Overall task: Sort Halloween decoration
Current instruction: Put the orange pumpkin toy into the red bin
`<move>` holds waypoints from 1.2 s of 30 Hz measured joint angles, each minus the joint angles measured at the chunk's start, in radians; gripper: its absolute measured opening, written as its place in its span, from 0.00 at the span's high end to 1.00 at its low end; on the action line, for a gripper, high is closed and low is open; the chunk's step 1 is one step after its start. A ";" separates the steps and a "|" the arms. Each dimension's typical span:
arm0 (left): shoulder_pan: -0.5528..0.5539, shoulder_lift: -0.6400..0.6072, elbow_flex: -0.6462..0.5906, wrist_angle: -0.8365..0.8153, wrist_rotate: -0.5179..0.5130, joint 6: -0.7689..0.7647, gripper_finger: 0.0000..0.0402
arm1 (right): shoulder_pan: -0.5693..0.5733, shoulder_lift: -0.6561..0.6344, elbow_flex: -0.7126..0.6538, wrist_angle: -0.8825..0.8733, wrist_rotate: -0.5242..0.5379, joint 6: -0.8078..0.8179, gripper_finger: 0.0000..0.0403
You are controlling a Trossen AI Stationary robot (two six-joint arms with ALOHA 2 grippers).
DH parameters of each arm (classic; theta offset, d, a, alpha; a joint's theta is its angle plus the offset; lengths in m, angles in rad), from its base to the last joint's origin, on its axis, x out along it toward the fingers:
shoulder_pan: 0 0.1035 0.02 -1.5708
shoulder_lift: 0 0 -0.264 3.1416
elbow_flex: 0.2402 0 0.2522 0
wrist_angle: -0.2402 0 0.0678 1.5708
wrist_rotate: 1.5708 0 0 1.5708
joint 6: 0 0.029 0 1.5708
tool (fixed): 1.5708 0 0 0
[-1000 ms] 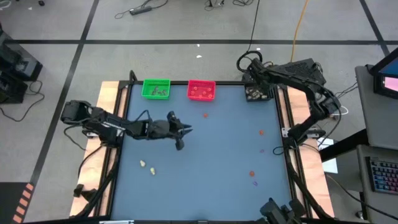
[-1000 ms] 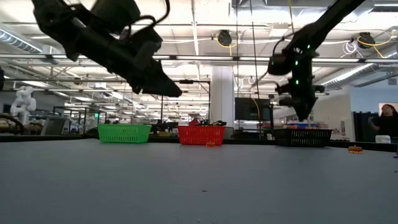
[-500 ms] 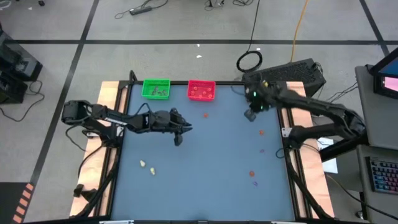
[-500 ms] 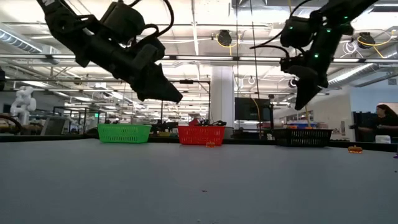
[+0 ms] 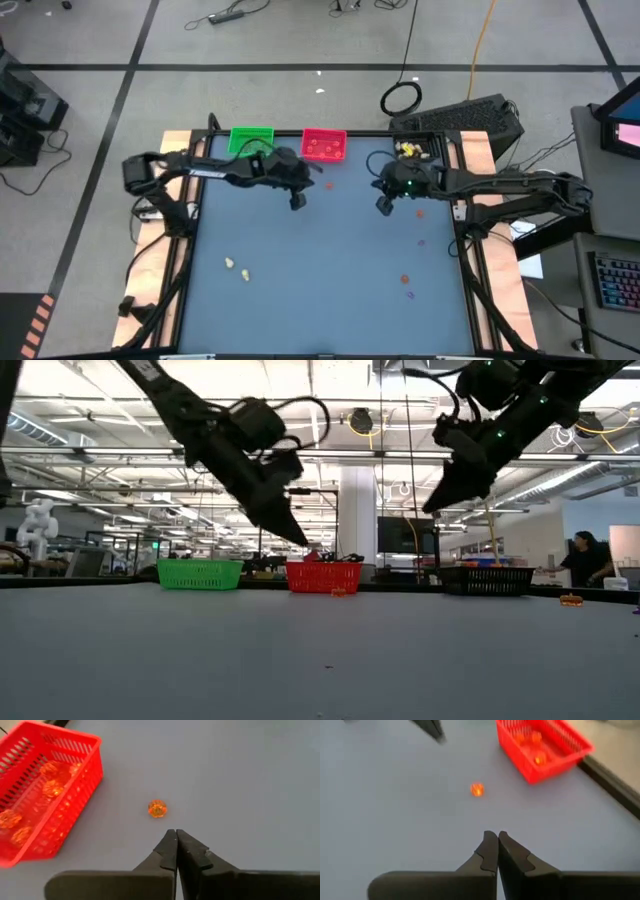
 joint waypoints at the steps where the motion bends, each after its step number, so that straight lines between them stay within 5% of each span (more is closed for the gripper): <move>1: 0.003 0.027 0.018 -0.002 0.000 0.010 0.98 | 0.002 0.000 0.000 0.022 0.000 -0.008 1.00; 13: 0.010 0.249 0.154 0.082 -0.038 0.025 0.80 | 0.002 0.000 0.000 0.151 0.032 -0.054 1.00; 36: 0.009 0.381 0.174 0.221 -0.029 0.037 0.79 | 0.006 0.001 0.000 0.176 0.052 -0.054 1.00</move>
